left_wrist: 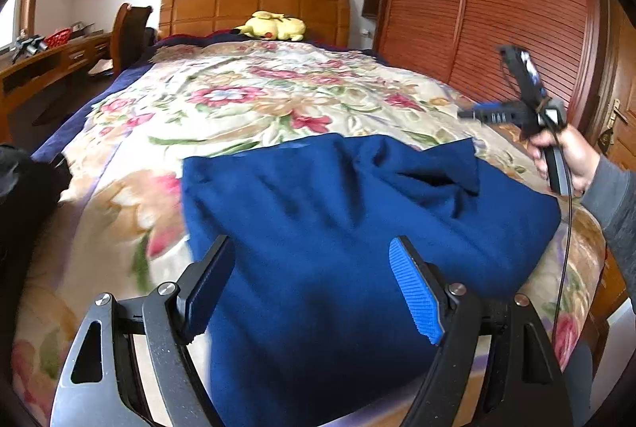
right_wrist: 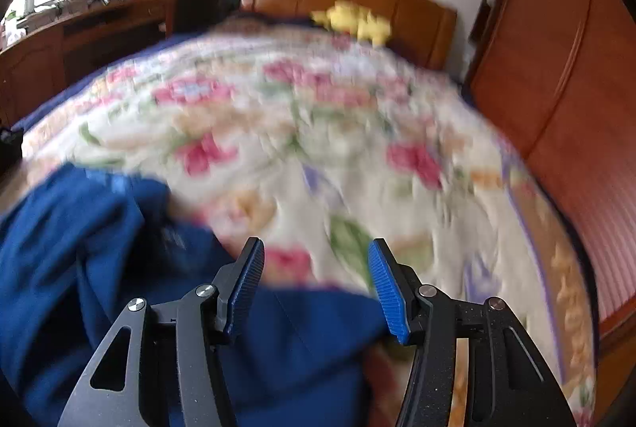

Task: Fold large clothes
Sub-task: 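Grasp the folded jacket edge with the right gripper and smooth it flat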

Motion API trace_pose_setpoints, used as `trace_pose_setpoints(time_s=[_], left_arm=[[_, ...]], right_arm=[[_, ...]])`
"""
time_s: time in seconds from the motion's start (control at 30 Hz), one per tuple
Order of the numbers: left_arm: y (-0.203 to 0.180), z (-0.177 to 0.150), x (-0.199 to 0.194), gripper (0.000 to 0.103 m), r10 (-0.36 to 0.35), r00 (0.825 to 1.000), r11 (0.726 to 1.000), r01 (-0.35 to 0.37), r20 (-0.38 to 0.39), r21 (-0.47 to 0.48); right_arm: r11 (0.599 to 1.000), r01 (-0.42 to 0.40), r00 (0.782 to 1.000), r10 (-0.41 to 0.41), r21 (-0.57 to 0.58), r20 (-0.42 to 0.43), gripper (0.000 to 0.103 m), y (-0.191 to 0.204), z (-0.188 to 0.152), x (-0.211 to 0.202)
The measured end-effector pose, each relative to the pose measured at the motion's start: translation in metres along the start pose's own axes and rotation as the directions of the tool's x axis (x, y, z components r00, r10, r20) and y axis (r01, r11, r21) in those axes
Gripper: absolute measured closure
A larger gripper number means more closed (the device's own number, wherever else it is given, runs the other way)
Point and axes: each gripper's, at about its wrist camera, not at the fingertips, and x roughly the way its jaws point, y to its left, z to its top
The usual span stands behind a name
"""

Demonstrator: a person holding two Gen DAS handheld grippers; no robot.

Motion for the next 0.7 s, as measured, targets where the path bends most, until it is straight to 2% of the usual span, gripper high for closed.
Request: trace_pose_setpoints(time_s=[0.1,0.2,0.4,0.5,0.6,0.63,0.67,0.7], left_arm=[[-0.018,0.006,0.007,0.022,-0.02,1.0,0.999,0.02,0.007,0.025],[-0.03,0.011,0.014,0.022,-0.031,0.999,0.999,0.03,0.013,0.044],[-0.047,0.017,0.026,0.022,-0.032,0.999,0.998,0.033,-0.006,0.052],[-0.05,0.018,0.027,0.022,-0.029,1.0,0.998,0.029,0.0,0.048],[-0.051,0.018,0.027,0.022,-0.019,1.0,0.998,0.019,-0.004,0.053],[-0.051,0.017,0.026,0.022,-0.015,1.0,0.998,0.015,-0.006,0.059],[-0.052,0.017,0.026,0.022,-0.013,1.0,0.998,0.013,-0.006,0.062],[-0.052,0.016,0.025,0.022,-0.009,1.0,0.998,0.01,-0.005,0.065]], right_arm=[[0.998,-0.029,0.999,0.028,-0.047,-0.039,0.046,0.002,-0.022,0.005],[0.992,-0.117,0.993,0.115,-0.054,-0.036,0.046,0.008,-0.031,0.0],[0.949,-0.266,0.964,0.262,-0.167,-0.049,0.046,0.044,-0.037,-0.015],[0.923,-0.302,0.953,0.288,-0.24,-0.093,0.046,0.061,-0.04,-0.006],[0.912,-0.274,0.96,0.242,-0.306,-0.137,0.047,0.074,-0.044,0.001],[0.915,-0.259,0.964,0.224,-0.31,-0.145,0.049,0.073,-0.045,0.006],[0.917,-0.255,0.963,0.214,-0.305,-0.161,0.064,0.071,-0.042,0.011],[0.919,-0.251,0.963,0.207,-0.303,-0.172,0.071,0.07,-0.04,0.015]])
